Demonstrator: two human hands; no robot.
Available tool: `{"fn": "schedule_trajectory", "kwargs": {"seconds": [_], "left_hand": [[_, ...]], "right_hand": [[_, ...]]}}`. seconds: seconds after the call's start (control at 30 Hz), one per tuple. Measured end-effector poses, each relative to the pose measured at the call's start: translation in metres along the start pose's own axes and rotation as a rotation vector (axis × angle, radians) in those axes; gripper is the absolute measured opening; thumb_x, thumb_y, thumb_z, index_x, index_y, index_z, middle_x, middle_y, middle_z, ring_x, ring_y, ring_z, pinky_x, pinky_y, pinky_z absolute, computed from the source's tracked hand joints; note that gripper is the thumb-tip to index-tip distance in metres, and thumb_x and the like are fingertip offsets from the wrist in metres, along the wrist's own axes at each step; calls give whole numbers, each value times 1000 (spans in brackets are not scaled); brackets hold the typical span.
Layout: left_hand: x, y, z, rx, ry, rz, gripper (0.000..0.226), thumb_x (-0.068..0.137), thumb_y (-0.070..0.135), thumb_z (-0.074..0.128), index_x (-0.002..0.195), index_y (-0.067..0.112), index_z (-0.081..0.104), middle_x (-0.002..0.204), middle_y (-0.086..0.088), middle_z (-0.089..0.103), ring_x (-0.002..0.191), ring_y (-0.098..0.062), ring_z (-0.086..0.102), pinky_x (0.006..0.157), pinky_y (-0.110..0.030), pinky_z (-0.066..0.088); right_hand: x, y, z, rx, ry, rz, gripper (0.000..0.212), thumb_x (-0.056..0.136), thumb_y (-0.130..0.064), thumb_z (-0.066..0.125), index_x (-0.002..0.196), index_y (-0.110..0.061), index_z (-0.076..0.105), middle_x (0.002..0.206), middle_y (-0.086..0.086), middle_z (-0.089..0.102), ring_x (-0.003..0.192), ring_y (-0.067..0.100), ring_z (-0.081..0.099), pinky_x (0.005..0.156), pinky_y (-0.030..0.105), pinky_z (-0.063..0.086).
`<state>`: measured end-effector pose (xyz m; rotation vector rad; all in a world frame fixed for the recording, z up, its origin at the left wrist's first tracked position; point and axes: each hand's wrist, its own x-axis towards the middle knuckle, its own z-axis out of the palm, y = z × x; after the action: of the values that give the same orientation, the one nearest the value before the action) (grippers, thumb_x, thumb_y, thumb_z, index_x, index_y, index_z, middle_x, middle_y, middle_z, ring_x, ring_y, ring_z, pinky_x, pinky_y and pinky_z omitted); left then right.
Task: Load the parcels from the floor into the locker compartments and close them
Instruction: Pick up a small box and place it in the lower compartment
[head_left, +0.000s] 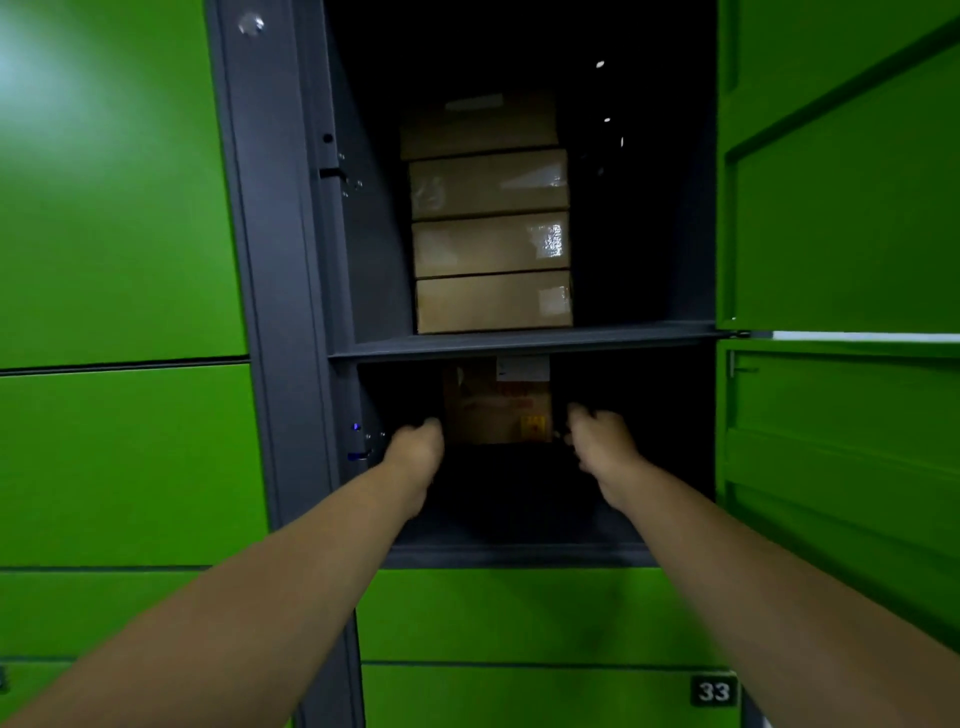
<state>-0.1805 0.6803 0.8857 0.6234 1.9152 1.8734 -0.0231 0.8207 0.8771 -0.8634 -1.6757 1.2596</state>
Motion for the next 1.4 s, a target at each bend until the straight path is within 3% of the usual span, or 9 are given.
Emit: {"fn": "schedule_trajectory", "kwargs": {"seconds": [0.13, 0.3, 0.4, 0.63, 0.8, 1.0, 1.13, 1.27, 1.4], "left_hand": [[-50, -17, -25, -21, -6, 15, 14, 108, 28, 42, 107, 17, 50, 87, 0, 52, 83, -18, 53, 104, -40, 49], [-113, -74, -73, -169, 6, 11, 13, 106, 22, 50, 96, 20, 58, 102, -1, 60, 94, -17, 58, 84, -34, 50], [-148, -99, -115, -213, 53, -36, 13, 106, 23, 49, 104, 17, 60, 108, -3, 62, 101, -20, 58, 72, -27, 47], [-213, -189, -239, -199, 215, -179, 31, 108, 24, 43, 132, 9, 57, 126, -8, 62, 113, -24, 60, 92, -36, 49], [-283, -279, -325, -216, 392, -382, 23, 105, 25, 47, 117, 11, 60, 117, -7, 63, 108, -25, 62, 89, -37, 49], [-391, -369, -412, -311, 631, -618, 14, 102, 25, 52, 94, 16, 60, 108, -8, 59, 89, -22, 59, 85, -34, 48], [-453, -417, -449, -361, 793, -719, 25, 104, 22, 49, 120, 7, 59, 117, -11, 60, 104, -27, 60, 100, -41, 50], [-506, -478, -471, -399, 931, -817, 31, 106, 23, 46, 129, 5, 56, 126, -15, 61, 117, -32, 61, 96, -40, 51], [-549, -565, -486, -458, 1044, -902, 33, 106, 23, 46, 133, 5, 53, 126, -15, 60, 115, -31, 61, 99, -41, 51]], "right_hand": [[-50, -7, 2, 73, -2, -38, 35, 105, -41, 45, 90, -16, 65, 112, 20, 70, 92, 31, 63, 92, 47, 53], [-122, 6, 22, 61, -44, -86, 27, 102, -34, 54, 81, -22, 66, 98, 8, 72, 95, 33, 65, 85, 42, 50], [-167, 19, 46, 77, -55, -108, 24, 101, -26, 54, 82, -20, 68, 86, 1, 68, 83, 23, 59, 76, 37, 44], [-273, 67, 143, 30, -112, -32, 28, 95, -22, 56, 80, -3, 71, 82, 19, 71, 76, 22, 56, 69, 33, 40], [-348, 125, 221, -96, -355, 134, 50, 84, -42, 51, 85, 7, 64, 72, 10, 60, 68, 24, 52, 65, 39, 41], [-449, 218, 302, -273, -707, 304, 15, 87, -20, 52, 85, -11, 64, 80, 11, 52, 74, 23, 44, 69, 36, 34], [-515, 275, 343, -390, -871, 392, 28, 93, -12, 49, 91, 13, 64, 81, 12, 50, 77, 24, 42, 66, 38, 32], [-584, 327, 372, -511, -1051, 452, 20, 86, -14, 52, 67, -12, 58, 65, 9, 49, 58, 20, 38, 55, 36, 29], [-649, 406, 404, -618, -1255, 491, 9, 75, -23, 50, 72, -18, 57, 71, 10, 46, 64, 21, 39, 66, 39, 32]]}}
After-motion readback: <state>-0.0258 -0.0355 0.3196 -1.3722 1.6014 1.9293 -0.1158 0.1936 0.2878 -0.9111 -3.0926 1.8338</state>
